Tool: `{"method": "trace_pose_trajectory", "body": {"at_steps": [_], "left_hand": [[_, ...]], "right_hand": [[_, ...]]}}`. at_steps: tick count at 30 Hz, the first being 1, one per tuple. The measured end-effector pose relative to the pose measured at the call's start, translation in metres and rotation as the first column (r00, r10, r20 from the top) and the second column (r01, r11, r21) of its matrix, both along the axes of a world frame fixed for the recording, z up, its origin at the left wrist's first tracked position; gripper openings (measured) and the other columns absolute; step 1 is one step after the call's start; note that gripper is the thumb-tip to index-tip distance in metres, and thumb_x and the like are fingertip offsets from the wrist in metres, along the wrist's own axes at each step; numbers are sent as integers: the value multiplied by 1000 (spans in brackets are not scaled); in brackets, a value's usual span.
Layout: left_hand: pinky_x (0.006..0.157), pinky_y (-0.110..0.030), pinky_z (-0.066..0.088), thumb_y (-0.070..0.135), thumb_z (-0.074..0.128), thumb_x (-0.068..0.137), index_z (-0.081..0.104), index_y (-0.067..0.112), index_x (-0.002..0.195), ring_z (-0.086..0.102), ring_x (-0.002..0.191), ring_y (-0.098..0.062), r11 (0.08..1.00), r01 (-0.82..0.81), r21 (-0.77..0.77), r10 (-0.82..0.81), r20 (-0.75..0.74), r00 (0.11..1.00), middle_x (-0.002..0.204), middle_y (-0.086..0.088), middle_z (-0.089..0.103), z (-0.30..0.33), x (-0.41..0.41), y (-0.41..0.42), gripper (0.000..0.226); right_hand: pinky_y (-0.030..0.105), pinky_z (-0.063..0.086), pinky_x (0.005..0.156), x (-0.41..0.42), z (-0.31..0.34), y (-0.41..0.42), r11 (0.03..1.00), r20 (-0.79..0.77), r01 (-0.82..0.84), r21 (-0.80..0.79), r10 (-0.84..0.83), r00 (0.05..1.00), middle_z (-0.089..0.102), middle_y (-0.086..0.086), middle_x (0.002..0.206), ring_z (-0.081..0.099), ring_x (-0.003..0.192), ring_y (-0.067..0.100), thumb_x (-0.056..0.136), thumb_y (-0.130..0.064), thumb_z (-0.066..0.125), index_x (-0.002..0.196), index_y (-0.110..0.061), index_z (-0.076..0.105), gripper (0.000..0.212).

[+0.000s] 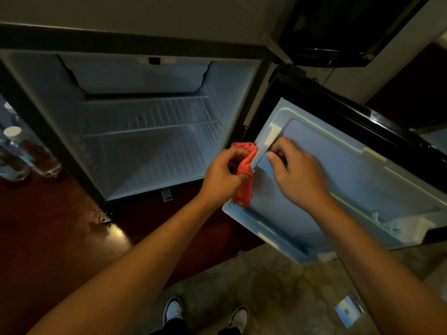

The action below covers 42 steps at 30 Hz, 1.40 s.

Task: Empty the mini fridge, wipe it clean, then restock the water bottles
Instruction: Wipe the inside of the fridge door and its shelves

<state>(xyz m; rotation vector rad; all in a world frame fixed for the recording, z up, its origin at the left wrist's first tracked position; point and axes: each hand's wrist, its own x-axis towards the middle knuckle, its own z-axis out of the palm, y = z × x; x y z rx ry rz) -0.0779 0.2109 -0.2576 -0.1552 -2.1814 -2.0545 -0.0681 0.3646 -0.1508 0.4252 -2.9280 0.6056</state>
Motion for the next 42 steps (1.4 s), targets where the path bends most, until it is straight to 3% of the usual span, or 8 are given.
{"method": "trace_pose_trajectory", "body": {"at_steps": [7, 13, 18, 21, 29, 33, 38, 42], "left_hand": [[88, -10, 47, 4, 77, 77, 65, 20, 117, 60, 106, -3, 1000, 5, -16, -5, -10, 1000, 119, 5, 63, 1, 0, -1, 45], [93, -30, 53, -2, 74, 68, 65, 27, 108, 64, 105, -9, 999, 20, -36, -15, 158, 987, 114, 3, 66, -58, 1, -1, 50], [88, -14, 51, -16, 70, 66, 66, 21, 109, 64, 106, -13, 999, -36, -1, 35, 283, 958, 115, -2, 67, -100, 10, 2, 57], [85, -9, 49, -17, 71, 68, 68, 19, 109, 63, 101, -4, 999, -50, 21, 41, 305, 951, 114, -2, 67, -103, 9, 3, 54], [89, -19, 51, -7, 68, 69, 70, 30, 103, 65, 105, -10, 996, -37, 75, 28, 112, 993, 113, 0, 69, -48, -2, 3, 50], [87, -13, 47, -8, 66, 70, 70, 23, 104, 64, 102, -7, 997, -32, 67, 32, -2, 999, 112, -2, 67, -20, 0, 2, 46], [85, -18, 51, 10, 63, 73, 68, 34, 96, 64, 102, -5, 984, -81, 160, 55, 162, 985, 111, 2, 67, -47, 5, 6, 34], [85, -25, 53, 0, 68, 84, 69, 34, 92, 62, 92, 1, 978, -148, 147, 92, 329, 940, 103, 14, 67, -80, 5, 11, 34]], "right_hand": [[19, 31, 54, 0, -1, -2, 1000, -18, 2, 6, -2, 1000, 57, -4, 87, 50, 71, 14, 100, -28, 51, 90, -24, 46, 12], [32, 39, 61, 1, -2, -2, 1000, -10, 0, -6, 0, 1000, 55, -8, 83, 53, 73, 16, 101, -28, 49, 91, -24, 46, 11], [37, 45, 63, 2, -3, -5, 1000, -3, -2, -15, 2, 1000, 56, -8, 84, 56, 76, 19, 101, -28, 48, 94, -20, 49, 11], [38, 46, 63, 2, -3, -4, 1000, -7, -12, -19, 11, 1000, 57, -7, 83, 57, 75, 19, 101, -29, 47, 93, -21, 48, 11], [30, 35, 58, 1, -4, -2, 1000, -7, -13, 0, 13, 1000, 53, -9, 82, 52, 71, 13, 101, -30, 47, 90, -27, 44, 12], [23, 31, 53, 1, -3, -3, 1000, -18, -5, 11, 5, 1000, 52, -10, 81, 49, 67, 8, 101, -30, 48, 90, -27, 43, 12], [29, 37, 54, 1, -7, -4, 1000, -32, -10, -2, 10, 999, 50, -13, 75, 51, 66, 10, 102, -30, 47, 91, -26, 44, 11], [34, 40, 58, 2, -8, -5, 1000, -37, -4, 13, 4, 999, 55, -6, 81, 54, 70, 17, 102, -30, 45, 92, -24, 45, 11]]}}
